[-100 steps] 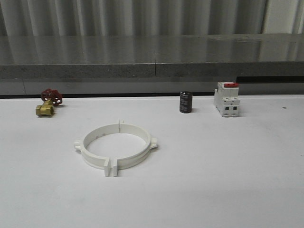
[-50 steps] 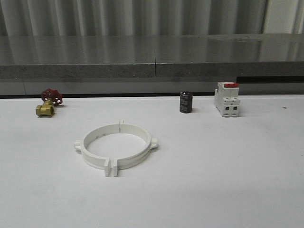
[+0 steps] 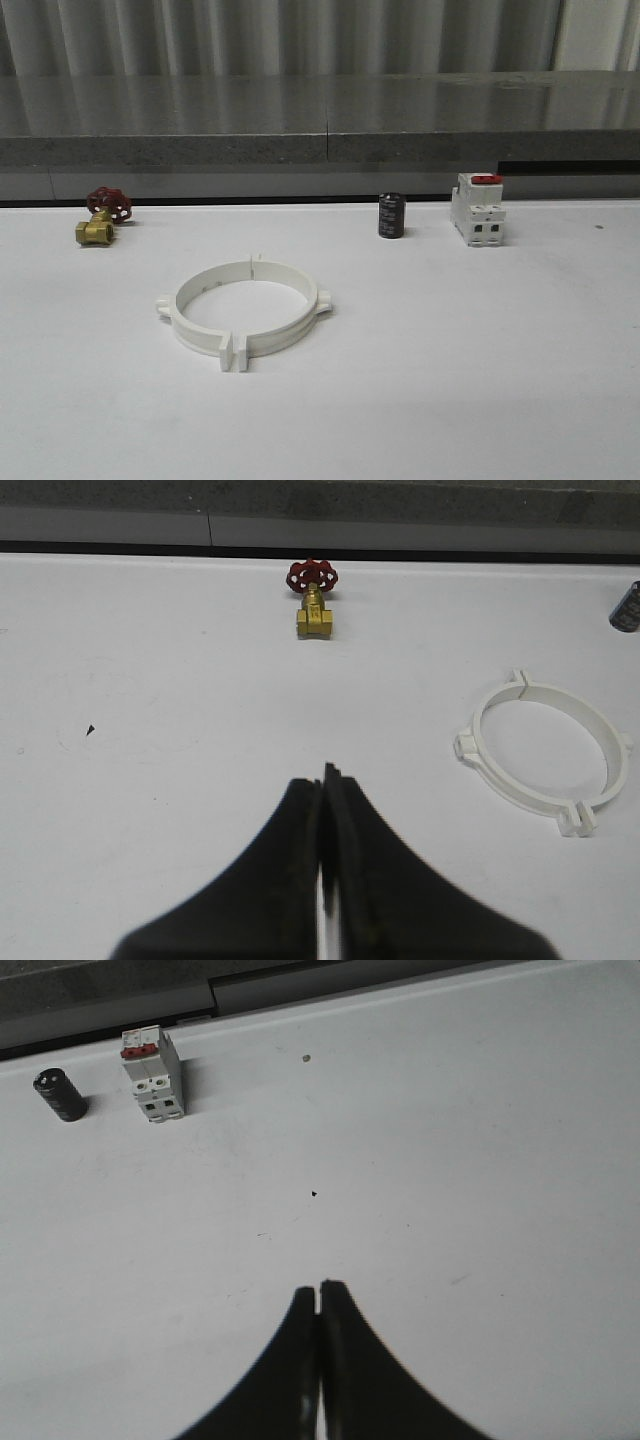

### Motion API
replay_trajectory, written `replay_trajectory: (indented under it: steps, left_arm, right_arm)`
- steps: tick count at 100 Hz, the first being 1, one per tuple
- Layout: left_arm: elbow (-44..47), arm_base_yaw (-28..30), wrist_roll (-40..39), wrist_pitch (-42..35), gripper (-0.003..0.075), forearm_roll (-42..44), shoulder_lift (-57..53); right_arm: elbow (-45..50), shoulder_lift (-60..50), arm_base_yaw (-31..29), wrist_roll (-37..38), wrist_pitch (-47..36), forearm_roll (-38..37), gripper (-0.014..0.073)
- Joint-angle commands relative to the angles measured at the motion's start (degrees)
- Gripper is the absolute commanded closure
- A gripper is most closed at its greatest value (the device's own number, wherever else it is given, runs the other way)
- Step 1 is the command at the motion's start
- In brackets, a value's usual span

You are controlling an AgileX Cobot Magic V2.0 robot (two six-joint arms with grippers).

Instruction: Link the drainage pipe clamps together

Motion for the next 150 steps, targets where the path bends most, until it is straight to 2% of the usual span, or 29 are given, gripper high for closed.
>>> replay_trajectory:
  steps: [1, 18, 38, 63, 91, 106, 113, 131, 150]
  left_arm:
    - [-1.5, 0.0, 0.0, -3.8, 0.0741, -0.9, 0.1]
    - [-1.5, 0.0, 0.0, -3.8, 0.0741, -0.9, 0.1]
    - [-1.5, 0.0, 0.0, -3.8, 0.0741, -0.9, 0.1]
    - [-1.5, 0.0, 0.0, -3.8, 0.0741, -0.8, 0.1]
    - [-1.5, 0.0, 0.0, -3.8, 0.0741, -0.8, 0.1]
    - [-1.5, 0.0, 0.0, -3.8, 0.0741, -0.8, 0.1]
    - [-1.5, 0.0, 0.0, -3.8, 0.0741, -0.8, 0.1]
    - [-1.5, 0.0, 0.0, -3.8, 0.0741, -0.8, 0.1]
    - [-1.5, 0.0, 0.0, -3.8, 0.0741, -0.8, 0.1]
  right_arm:
    - [-1.3, 0.2, -0.4, -0.7, -3.6, -2.3, 0.0661]
    - [1.5, -2.1, -0.4, -5.1, -8.1, -1.3, 0.0661]
    - [9.3, -9.6, -0.7, -13.4, -15.7, 4.6, 0.0661]
    - [19.6, -18.4, -1.0, -13.6, -30.7, 2.5, 0.0661]
    - [22.1, -18.9, -1.0, -15.1, -30.8, 4.6, 0.0661]
    - [22.2, -18.9, -1.9, -27.8, -32.3, 13.9, 0.0661]
    - [22.9, -19.0, -2.9, -30.8, -34.3, 16.3, 0.0661]
    - [27.1, -21.9, -5.6, -30.9, -40.8, 18.6, 0.0661]
    - [32.1, -27.6, -8.1, -30.8, -42.6, 19.8, 0.0661]
